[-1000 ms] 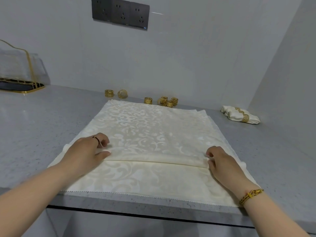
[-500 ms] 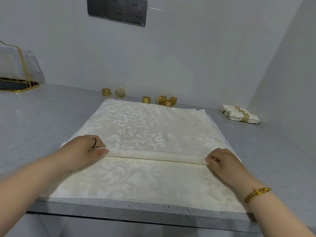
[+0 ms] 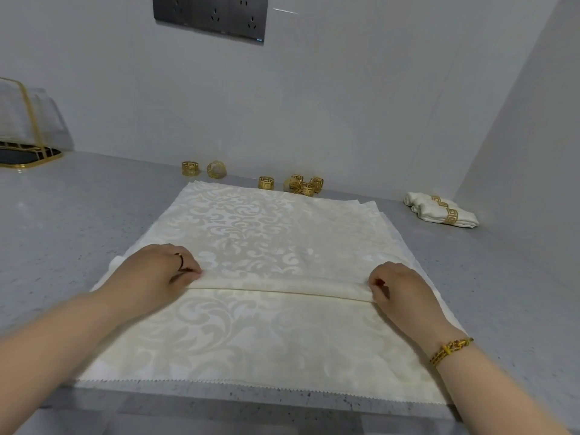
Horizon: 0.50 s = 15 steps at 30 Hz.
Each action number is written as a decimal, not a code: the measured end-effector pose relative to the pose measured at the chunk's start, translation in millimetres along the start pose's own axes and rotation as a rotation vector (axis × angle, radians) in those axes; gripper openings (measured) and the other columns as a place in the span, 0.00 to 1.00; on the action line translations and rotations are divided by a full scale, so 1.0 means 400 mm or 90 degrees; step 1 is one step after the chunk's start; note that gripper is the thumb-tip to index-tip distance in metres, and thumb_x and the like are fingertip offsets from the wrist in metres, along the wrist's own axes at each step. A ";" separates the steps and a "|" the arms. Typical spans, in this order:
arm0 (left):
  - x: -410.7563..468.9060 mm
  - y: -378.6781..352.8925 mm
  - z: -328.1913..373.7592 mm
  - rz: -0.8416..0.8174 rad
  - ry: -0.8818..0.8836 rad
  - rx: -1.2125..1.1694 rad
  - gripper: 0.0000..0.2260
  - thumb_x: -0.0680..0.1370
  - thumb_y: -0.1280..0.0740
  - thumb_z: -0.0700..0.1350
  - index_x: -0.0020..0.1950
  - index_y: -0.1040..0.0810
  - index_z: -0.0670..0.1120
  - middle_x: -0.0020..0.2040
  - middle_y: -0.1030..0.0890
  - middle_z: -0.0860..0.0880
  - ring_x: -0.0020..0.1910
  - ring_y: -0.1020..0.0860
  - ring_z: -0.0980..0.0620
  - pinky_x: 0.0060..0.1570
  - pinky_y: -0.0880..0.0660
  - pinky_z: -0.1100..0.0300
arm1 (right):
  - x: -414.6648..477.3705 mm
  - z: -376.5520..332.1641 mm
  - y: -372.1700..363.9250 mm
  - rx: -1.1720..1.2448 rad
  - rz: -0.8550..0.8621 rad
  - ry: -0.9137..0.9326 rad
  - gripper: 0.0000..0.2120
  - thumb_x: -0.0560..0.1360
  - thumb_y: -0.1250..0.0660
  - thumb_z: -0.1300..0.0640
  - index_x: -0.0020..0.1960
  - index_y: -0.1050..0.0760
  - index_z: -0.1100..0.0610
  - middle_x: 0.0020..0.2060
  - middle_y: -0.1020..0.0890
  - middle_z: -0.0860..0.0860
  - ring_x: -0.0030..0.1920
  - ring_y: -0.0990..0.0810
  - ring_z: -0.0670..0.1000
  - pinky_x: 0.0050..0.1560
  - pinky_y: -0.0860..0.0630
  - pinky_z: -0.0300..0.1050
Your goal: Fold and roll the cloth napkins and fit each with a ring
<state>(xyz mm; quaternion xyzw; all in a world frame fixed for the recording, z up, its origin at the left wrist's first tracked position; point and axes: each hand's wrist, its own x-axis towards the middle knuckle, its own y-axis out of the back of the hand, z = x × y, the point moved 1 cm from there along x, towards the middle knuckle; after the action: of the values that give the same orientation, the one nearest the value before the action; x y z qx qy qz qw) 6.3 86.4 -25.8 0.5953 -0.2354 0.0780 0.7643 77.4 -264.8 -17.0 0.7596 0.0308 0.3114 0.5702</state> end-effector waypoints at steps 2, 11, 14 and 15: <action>-0.018 -0.006 -0.016 -0.045 -0.042 -0.003 0.19 0.70 0.42 0.58 0.43 0.16 0.48 0.41 0.18 0.57 0.40 0.24 0.65 0.41 0.33 0.75 | -0.013 -0.004 0.016 0.038 -0.044 0.024 0.03 0.69 0.32 0.66 0.42 0.22 0.60 0.37 0.22 0.51 0.40 0.26 0.52 0.42 0.31 0.38; -0.002 -0.019 -0.017 0.016 -0.002 0.025 0.21 0.72 0.45 0.54 0.47 0.17 0.44 0.42 0.16 0.50 0.41 0.18 0.48 0.42 0.27 0.58 | -0.005 -0.008 0.005 0.034 -0.053 -0.013 0.10 0.74 0.37 0.62 0.55 0.24 0.59 0.51 0.21 0.52 0.53 0.26 0.52 0.48 0.36 0.35; 0.001 -0.004 -0.003 0.004 0.011 0.014 0.18 0.73 0.43 0.52 0.48 0.17 0.45 0.44 0.16 0.52 0.44 0.19 0.48 0.43 0.29 0.60 | -0.012 -0.005 0.016 0.041 -0.059 -0.021 0.09 0.75 0.38 0.62 0.54 0.24 0.60 0.50 0.21 0.52 0.53 0.26 0.52 0.42 0.39 0.33; -0.002 0.002 0.004 -0.008 -0.013 0.021 0.18 0.72 0.44 0.53 0.45 0.16 0.46 0.41 0.16 0.53 0.40 0.19 0.49 0.39 0.30 0.62 | -0.017 -0.006 0.022 0.041 -0.059 -0.020 0.09 0.75 0.38 0.62 0.53 0.23 0.60 0.49 0.21 0.52 0.52 0.26 0.52 0.41 0.39 0.33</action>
<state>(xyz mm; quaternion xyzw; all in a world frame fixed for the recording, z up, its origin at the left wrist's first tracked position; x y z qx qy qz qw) 4.9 85.3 -25.4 0.6099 -0.2380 0.0709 0.7526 68.0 -268.7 -12.0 0.7799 0.0673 0.2715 0.5599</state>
